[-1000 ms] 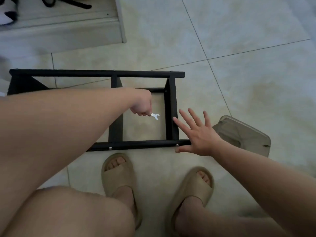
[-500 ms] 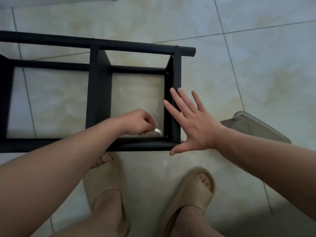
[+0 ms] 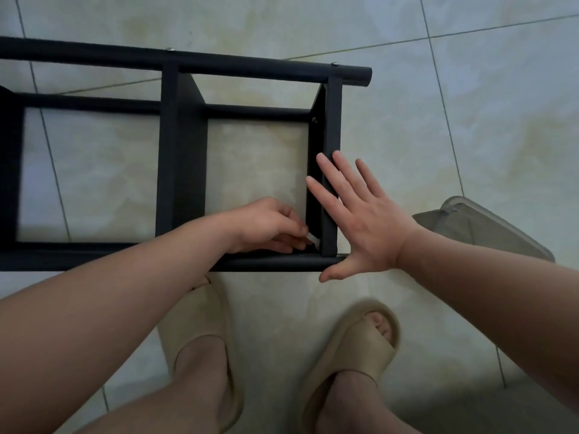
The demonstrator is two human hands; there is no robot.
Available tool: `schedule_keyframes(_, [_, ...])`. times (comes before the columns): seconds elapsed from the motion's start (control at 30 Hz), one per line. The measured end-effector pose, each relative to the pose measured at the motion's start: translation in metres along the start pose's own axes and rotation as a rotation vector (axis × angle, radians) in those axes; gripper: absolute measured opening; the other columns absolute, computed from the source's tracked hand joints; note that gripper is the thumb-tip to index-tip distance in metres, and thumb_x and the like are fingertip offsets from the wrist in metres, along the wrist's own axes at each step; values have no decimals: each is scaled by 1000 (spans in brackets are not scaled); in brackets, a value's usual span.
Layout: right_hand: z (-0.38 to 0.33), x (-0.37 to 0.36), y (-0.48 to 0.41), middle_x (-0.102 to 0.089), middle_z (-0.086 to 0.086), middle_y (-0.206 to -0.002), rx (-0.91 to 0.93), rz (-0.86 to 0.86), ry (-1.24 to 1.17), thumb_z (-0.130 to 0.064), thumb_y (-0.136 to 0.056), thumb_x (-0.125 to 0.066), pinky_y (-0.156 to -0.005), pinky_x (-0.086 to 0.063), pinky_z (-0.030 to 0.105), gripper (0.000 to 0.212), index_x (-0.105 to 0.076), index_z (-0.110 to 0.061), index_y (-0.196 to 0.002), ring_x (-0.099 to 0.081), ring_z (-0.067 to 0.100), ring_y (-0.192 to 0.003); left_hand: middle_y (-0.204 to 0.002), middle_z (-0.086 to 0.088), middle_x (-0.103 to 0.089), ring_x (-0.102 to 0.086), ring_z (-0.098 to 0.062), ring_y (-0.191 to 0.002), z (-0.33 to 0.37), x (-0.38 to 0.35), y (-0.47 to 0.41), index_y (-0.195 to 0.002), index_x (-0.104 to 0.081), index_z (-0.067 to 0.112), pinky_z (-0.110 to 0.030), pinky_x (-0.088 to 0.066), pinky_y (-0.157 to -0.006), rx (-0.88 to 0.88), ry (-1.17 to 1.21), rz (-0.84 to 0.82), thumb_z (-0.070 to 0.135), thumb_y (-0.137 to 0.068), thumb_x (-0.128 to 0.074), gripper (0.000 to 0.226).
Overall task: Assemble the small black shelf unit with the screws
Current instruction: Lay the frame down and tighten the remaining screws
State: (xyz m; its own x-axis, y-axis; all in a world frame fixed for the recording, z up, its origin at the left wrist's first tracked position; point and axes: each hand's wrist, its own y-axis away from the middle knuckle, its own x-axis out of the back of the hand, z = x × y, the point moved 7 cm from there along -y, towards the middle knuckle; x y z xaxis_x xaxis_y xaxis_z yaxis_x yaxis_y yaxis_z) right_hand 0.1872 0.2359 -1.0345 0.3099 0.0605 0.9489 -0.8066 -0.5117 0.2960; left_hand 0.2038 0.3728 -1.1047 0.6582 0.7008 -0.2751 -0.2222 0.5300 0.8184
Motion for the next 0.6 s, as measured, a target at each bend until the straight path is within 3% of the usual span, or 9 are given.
schedule_keyframes(0.1, [1, -1, -1, -2, 25, -167, -2, 6, -15, -101, -65, -39, -122, -13, 64, 138, -15, -6, -161, 2, 44, -154, -102, -12, -77, -74, -16, -85, 0, -4, 0, -97, -62, 9, -27, -58, -77, 6, 76, -27, 11, -97, -62, 2])
schedule_keyframes(0.37, [1, -3, -2, -4, 25, -167, 6, 31, -41, -102, -64, -39, -122, -13, 63, 137, -17, -7, -161, 1, 44, -154, -80, -2, -75, -71, -12, -73, 7, -3, -7, -95, -67, 11, -25, -58, -73, -62, 152, 57, 19, -94, -68, 8])
schedule_keyframes(0.5, [1, -4, -2, -4, 24, -167, 10, 51, -51, -102, -65, -38, -122, -14, 63, 136, -18, -7, -161, 1, 43, -155, -78, 0, -73, -69, -12, -72, 12, -7, -6, -94, -68, 12, -31, -56, -83, -96, 200, 38, 18, -94, -67, 6])
schedule_keyframes(0.6, [1, -4, -1, -4, 24, -167, 10, 55, -54, -102, -65, -37, -122, -15, 63, 136, -17, -7, -161, 2, 43, -155, -82, 0, -72, -69, -13, -76, 12, -12, -3, -98, -67, 14, -27, -57, -75, -79, 251, -4, 20, -95, -66, 7])
